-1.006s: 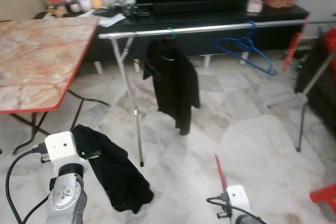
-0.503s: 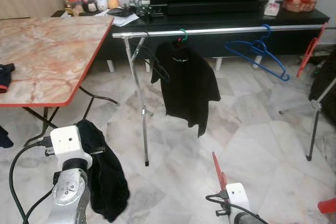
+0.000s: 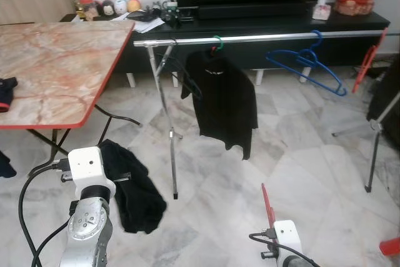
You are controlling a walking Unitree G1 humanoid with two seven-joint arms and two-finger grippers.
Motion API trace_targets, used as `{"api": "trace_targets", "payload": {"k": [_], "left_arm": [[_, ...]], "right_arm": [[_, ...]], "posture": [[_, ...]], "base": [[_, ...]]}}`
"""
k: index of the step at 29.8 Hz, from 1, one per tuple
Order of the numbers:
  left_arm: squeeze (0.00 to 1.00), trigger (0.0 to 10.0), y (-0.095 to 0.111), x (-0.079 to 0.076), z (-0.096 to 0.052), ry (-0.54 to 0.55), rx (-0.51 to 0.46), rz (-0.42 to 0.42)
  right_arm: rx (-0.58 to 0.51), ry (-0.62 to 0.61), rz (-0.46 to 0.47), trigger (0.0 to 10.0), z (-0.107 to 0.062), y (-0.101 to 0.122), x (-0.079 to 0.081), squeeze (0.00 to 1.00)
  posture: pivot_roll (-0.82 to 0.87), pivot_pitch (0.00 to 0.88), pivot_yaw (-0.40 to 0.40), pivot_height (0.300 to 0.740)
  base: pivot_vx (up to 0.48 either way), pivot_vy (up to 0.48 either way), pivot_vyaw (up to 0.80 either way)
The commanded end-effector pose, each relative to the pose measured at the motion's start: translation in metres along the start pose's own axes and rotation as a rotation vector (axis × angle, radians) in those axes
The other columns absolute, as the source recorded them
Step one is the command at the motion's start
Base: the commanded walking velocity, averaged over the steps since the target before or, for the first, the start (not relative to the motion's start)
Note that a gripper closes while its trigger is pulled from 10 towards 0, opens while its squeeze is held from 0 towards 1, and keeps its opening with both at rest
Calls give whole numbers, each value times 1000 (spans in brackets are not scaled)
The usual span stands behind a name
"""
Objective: Hang hanger
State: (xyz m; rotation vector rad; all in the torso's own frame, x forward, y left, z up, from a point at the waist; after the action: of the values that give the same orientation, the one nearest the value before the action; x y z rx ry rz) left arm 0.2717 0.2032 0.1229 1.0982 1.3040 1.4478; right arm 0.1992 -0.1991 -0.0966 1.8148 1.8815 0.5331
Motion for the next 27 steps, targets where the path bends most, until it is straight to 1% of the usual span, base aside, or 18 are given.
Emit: {"api": "trace_targets", "payload": {"k": [1, 3, 5, 12, 27], "left_arm": [[0, 10000, 12, 1, 3, -7, -43, 26], [0, 10000, 15, 1, 7, -6, -51, 16], [0, 10000, 15, 1, 7, -5, -51, 14], [0, 10000, 16, 2, 6, -7, -49, 17], [0, 10000, 14, 2, 5, -3, -38, 16]], "right_arm": [[-1, 7, 15, 10000, 0, 1, 2, 0], [-11, 23, -4, 10000, 1, 4, 5, 0], [-9, 22, -6, 10000, 1, 3, 6, 0], [20, 13, -6, 10000, 0, -5, 5, 0], [29, 30, -15, 10000, -1, -8, 6, 0]], "posture": [[6, 0, 34, 740], [4, 0, 36, 740], [4, 0, 38, 740], [9, 0, 38, 740], [11, 0, 35, 740]], "base": [[0, 274, 0], [0, 281, 0], [0, 279, 0], [0, 276, 0], [0, 324, 0]]}}
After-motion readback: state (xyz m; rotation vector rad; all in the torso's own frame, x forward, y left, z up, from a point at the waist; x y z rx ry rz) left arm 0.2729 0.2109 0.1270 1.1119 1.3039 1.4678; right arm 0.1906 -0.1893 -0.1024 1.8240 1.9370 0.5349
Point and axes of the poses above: a point about 5 cm out from each wrist's last joint towards the gripper, its own z axis pointing out of the wrist towards the gripper, its own y axis along the axis of the wrist's last joint, x = y × z, the point moved 2 cm from there along z, pointing out of the wrist towards the gripper, and after that the axes turned 3 degrees about z, right-handed, at the moved point
